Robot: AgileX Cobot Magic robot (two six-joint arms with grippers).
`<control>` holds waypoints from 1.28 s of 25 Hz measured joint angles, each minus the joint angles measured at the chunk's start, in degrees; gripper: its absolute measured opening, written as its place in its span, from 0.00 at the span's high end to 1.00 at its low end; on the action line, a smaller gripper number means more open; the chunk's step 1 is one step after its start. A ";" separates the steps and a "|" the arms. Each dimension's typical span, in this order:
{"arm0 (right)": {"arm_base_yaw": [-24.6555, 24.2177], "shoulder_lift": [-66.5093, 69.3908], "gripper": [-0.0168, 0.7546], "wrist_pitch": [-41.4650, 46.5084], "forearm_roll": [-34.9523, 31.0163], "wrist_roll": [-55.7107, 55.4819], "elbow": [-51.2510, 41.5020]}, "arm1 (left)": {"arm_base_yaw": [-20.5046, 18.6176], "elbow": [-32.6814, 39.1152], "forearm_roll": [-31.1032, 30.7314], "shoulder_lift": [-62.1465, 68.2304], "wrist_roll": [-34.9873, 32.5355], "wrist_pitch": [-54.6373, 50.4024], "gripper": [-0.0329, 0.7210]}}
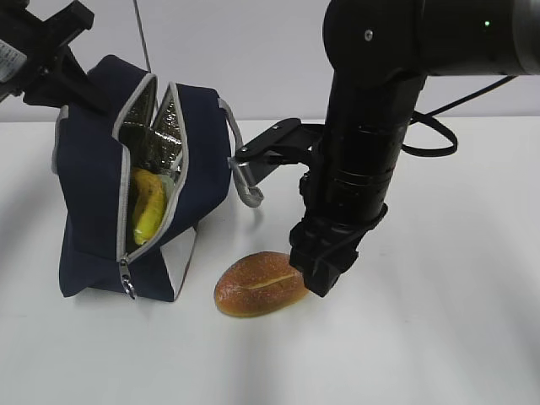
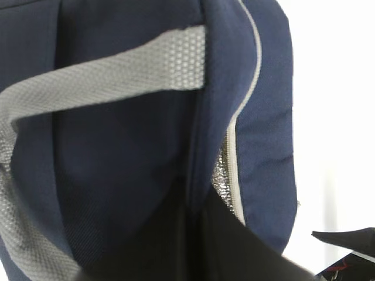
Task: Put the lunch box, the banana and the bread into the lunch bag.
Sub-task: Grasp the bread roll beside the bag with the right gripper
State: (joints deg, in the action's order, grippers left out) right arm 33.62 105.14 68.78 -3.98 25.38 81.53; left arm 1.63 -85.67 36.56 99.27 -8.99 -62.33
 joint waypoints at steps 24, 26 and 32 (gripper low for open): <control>0.00 3.42 0.12 -16.33 -5.47 38.15 -0.07 | 0.00 0.00 0.00 0.00 -1.15 -0.04 0.96; 0.00 4.32 0.12 -17.07 -5.47 39.41 -0.07 | 0.00 0.00 0.00 0.00 -1.22 -0.04 0.96; 0.00 7.56 0.13 -20.81 -5.14 42.65 -0.07 | 0.00 0.00 0.00 0.00 -1.24 -0.04 0.96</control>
State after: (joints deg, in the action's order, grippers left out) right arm 33.62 112.70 47.97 -9.12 68.03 81.46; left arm 1.63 -85.67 36.56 99.27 -10.23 -62.37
